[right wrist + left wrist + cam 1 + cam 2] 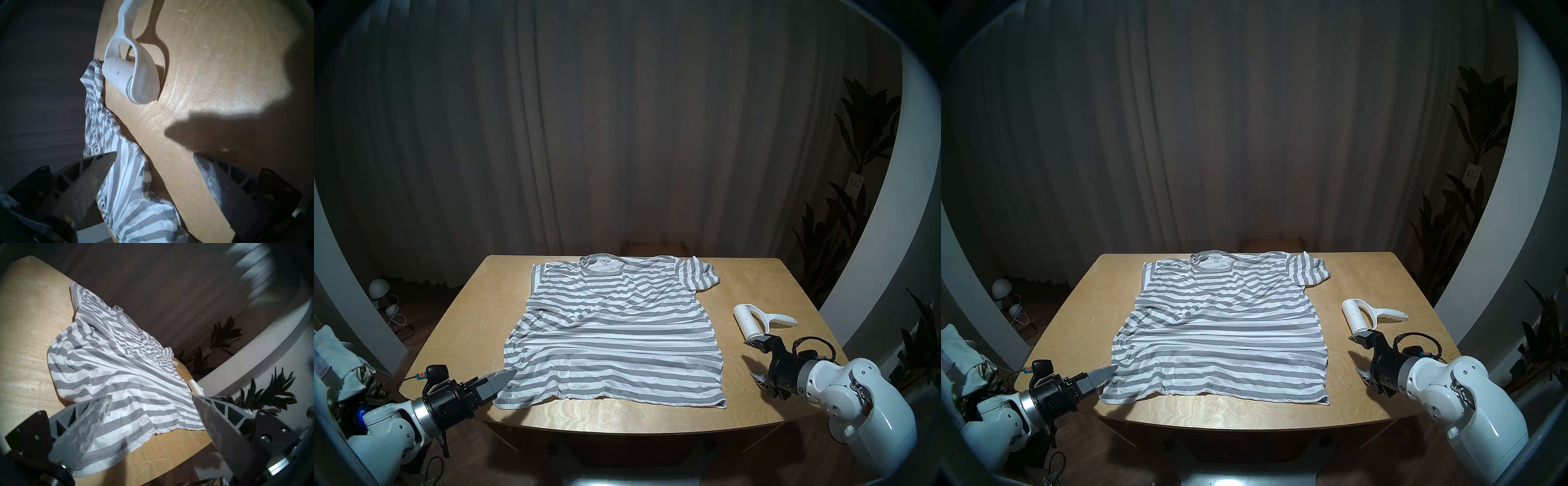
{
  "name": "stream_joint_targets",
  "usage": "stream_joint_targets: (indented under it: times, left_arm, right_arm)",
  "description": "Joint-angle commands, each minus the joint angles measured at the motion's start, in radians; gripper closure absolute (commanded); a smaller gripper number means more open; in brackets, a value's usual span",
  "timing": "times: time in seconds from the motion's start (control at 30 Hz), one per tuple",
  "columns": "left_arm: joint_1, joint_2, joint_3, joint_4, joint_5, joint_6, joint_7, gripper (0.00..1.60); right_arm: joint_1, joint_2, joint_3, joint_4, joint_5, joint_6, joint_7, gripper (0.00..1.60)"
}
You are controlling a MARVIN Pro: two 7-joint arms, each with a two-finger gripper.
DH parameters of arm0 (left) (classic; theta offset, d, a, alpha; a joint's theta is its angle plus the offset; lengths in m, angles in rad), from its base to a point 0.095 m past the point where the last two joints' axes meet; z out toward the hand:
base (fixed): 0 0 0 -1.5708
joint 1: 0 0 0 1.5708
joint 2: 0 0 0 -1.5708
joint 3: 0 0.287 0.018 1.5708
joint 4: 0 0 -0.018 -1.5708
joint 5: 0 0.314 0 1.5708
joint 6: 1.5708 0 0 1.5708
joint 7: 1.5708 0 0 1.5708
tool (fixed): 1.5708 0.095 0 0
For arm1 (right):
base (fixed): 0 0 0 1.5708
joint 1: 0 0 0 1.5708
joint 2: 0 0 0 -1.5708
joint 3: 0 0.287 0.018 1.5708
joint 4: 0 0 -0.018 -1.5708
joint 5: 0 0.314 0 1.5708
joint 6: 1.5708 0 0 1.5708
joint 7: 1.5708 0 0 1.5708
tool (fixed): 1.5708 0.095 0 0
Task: Use the fur roller to clean a top
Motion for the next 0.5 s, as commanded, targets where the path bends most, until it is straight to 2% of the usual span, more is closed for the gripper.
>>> stream_joint_targets:
  times: [0.0,0.23,0.47]
  left_arm:
    - [-0.068,0.081,0.037,0.048,-0.015,0.028,-0.116,0.00]
    - [-0.132,0.128,0.091,0.172,0.006,0.032,-0.228,0.00]
    - [-0.206,0.154,0.111,0.300,0.015,0.020,-0.339,0.00]
  right_arm:
    - [0.050,0.036,-0.020,0.028,0.022,0.093,0.046,0.00]
    - [0.108,0.056,-0.056,0.069,0.036,0.178,0.075,0.00]
    - [0.131,0.081,-0.063,0.095,0.049,0.231,0.076,0.00]
